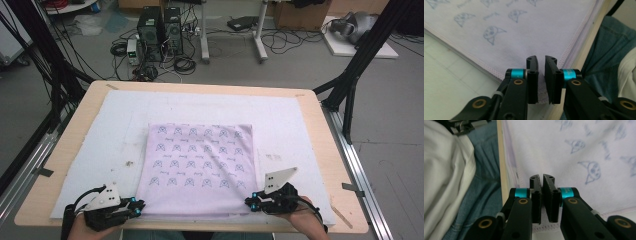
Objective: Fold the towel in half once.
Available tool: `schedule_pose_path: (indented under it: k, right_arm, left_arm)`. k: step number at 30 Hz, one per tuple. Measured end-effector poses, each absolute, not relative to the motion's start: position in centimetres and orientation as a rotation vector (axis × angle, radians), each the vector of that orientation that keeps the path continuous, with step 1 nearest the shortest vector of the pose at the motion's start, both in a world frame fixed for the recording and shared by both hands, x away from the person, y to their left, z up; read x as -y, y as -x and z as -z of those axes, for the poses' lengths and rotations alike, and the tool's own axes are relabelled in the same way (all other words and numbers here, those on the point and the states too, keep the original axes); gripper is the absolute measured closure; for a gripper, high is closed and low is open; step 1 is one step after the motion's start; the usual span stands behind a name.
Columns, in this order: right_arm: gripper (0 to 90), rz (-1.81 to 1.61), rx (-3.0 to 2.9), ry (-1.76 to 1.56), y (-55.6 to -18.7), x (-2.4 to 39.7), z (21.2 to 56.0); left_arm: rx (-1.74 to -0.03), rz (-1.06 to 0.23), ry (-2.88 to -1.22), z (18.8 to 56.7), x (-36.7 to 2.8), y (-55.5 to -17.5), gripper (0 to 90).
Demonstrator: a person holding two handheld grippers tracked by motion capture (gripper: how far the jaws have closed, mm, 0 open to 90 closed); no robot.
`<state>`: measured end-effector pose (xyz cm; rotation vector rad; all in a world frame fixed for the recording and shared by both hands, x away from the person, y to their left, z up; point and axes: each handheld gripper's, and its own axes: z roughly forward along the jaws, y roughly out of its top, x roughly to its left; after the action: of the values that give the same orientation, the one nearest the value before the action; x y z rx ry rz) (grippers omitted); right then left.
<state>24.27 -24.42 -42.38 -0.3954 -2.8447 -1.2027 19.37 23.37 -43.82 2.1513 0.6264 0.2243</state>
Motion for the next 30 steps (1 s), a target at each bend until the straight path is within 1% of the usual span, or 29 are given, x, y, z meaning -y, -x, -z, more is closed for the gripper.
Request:
schedule_pose_path:
  k: [3, 5, 7, 9, 10, 11, 13, 14, 18, 22, 24, 26, 28, 30]
  right_arm:
    - [76.9, 1.216, 2.834, 0.404, -24.3, 24.3, 42.9]
    - [72.6, 1.201, 2.842, 0.41, -24.5, 24.2, 43.0]
    - [71.2, 1.194, 2.834, 0.407, -24.4, 24.1, 43.3]
    - [70.8, 1.174, 2.844, 0.411, -24.4, 24.0, 43.7]
    - [71.3, 1.173, 2.846, 0.409, -24.3, 24.0, 43.9]
    - [73.3, 1.189, 2.835, 0.419, -24.3, 24.1, 44.0]
    - [80.4, 1.192, 2.824, 0.424, -24.3, 24.3, 44.0]
    - [82.6, 1.189, 2.818, 0.413, -24.3, 24.4, 43.8]
    - [84.4, 1.205, 2.809, 0.389, -23.9, 24.6, 43.2]
    - [83.0, 1.162, 2.8, 0.394, -23.8, 24.7, 44.0]
    - [78.4, 1.193, 2.786, 0.414, -24.0, 24.9, 43.9]
    - [74.9, 1.237, 2.791, 0.439, -24.4, 25.1, 43.2]
    - [71.2, 1.284, 2.803, 0.47, -25.2, 25.2, 42.1]
    - [66.9, 1.317, 2.824, 0.495, -26.6, 25.2, 41.1]
  left_arm:
    - [-0.63, -0.238, -2.169, 43.9, -23.0, -19.5, 70.9]
    - [-0.627, -0.239, -2.196, 44.2, -22.9, -19.7, 70.8]
    - [-0.622, -0.247, -2.192, 44.5, -22.9, -19.8, 73.0]
    - [-0.619, -0.244, -2.184, 44.5, -23.0, -19.7, 81.9]
    - [-0.62, -0.248, -2.181, 44.5, -23.0, -19.7, 85.3]
    - [-0.619, -0.249, -2.179, 44.5, -23.0, -19.7, 86.7]
    - [-0.621, -0.249, -2.172, 44.3, -23.2, -19.6, 87.7]
    - [-0.624, -0.249, -2.155, 44.1, -23.3, -19.5, 87.8]
    - [-0.618, -0.235, -2.113, 43.3, -23.9, -19.1, 87.9]
    - [-0.62, -0.204, -2.171, 44.4, -23.6, -19.2, 87.1]
    - [-0.631, -0.188, -2.159, 44.4, -23.6, -19.5, 81.3]
    - [-0.651, -0.198, -2.139, 43.8, -23.7, -19.9, 68.7]
    - [-0.658, -0.224, -2.12, 43.0, -23.9, -20.6, 65.4]
    - [-0.684, -0.255, -2.104, 42.1, -24.2, -21.8, 59.5]
